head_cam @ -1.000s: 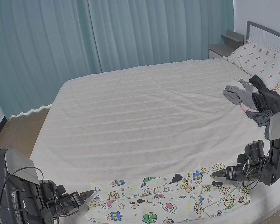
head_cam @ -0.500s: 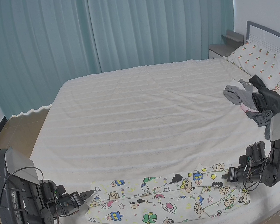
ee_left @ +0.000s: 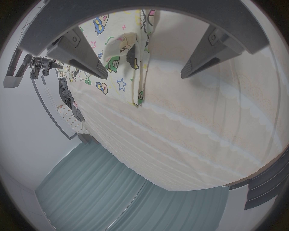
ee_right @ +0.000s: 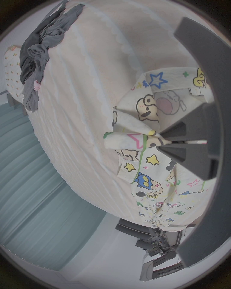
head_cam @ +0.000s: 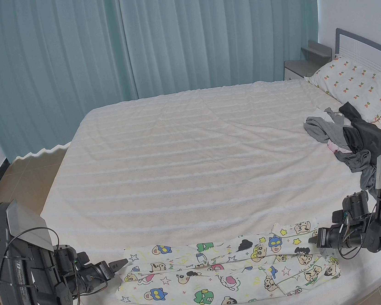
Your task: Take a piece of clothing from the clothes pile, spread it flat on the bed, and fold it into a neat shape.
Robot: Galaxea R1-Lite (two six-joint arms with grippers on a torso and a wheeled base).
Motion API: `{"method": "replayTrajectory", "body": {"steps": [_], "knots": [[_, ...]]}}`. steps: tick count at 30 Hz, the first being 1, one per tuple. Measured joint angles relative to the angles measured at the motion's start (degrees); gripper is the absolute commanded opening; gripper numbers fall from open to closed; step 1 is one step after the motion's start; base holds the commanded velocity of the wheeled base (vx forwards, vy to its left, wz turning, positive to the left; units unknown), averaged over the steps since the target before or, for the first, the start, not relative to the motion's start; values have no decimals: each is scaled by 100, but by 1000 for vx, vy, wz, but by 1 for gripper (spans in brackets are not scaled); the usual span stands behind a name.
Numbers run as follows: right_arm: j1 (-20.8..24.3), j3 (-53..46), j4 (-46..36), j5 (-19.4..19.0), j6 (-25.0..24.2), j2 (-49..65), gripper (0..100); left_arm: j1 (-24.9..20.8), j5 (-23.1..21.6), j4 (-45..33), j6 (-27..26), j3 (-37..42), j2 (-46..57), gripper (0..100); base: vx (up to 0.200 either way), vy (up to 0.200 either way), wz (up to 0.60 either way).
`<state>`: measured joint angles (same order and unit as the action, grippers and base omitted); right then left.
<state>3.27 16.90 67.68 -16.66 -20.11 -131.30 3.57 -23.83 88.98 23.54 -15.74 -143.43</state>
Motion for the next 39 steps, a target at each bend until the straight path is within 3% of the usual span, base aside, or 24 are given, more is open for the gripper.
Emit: {"method": "replayTrajectory", "body": {"steps": [15, 16, 23, 26, 31, 39], "knots": [[-347, -240, -383, -246, 706, 85, 0, -18, 24, 0, -22, -2, 5, 100, 0, 0, 0], [-356, -238, -405, -249, 729, 90, 100, -29, 35, 0, -15, -9, 11, 100, 0, 0, 0], [-382, -210, -460, -279, 783, 85, 100, -247, 185, -2, 703, -273, 165, 100, 0, 0, 0], [-375, -201, -435, -295, 786, 77, 100, -379, 219, 0, 777, -446, 234, 100, 0, 0, 0], [-389, -179, -424, -299, 780, 63, 100, -635, 224, -477, 638, -678, 295, 100, 0, 0, 0], [-397, -124, -416, -307, 758, 40, 100, -740, 227, -1220, -12, -991, 322, 100, 0, 0, 0]]}}
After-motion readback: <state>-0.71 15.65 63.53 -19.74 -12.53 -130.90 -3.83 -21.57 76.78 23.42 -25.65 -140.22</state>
